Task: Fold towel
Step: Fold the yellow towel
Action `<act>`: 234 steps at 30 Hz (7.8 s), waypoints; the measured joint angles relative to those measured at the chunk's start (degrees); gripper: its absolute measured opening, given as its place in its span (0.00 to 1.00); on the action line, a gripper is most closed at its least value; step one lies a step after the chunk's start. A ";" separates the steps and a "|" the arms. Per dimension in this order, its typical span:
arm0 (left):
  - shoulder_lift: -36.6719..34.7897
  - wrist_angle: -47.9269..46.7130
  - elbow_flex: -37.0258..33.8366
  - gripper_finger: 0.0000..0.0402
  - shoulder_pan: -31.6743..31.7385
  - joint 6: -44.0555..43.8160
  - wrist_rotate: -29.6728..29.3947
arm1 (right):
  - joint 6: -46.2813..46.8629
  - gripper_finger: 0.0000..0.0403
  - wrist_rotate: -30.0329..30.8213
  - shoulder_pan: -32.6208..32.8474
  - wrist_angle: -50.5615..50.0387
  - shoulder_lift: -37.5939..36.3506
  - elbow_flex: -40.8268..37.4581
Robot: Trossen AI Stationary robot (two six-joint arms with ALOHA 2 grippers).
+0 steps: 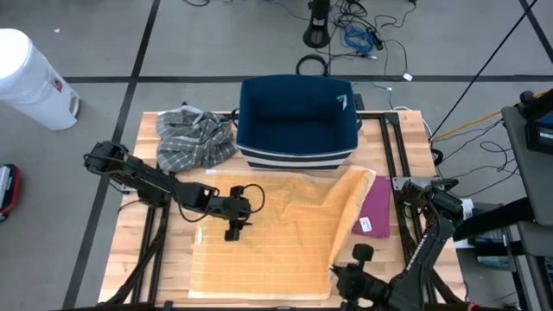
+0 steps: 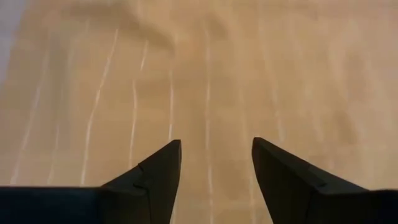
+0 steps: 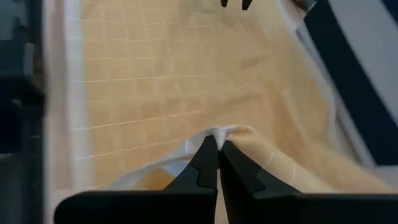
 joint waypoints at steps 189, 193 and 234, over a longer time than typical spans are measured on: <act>3.79 29.15 2.49 0.55 -15.46 26.53 -33.93 | -36.15 0.00 -11.13 -30.09 35.76 -12.15 -15.63; 3.79 30.99 2.49 0.55 -15.43 27.68 -35.28 | -36.44 0.00 -11.15 -31.06 37.06 -12.15 -15.63; 3.79 31.52 3.30 0.25 -14.47 30.44 -38.43 | -39.71 0.00 -12.34 -34.79 39.70 -10.91 -15.63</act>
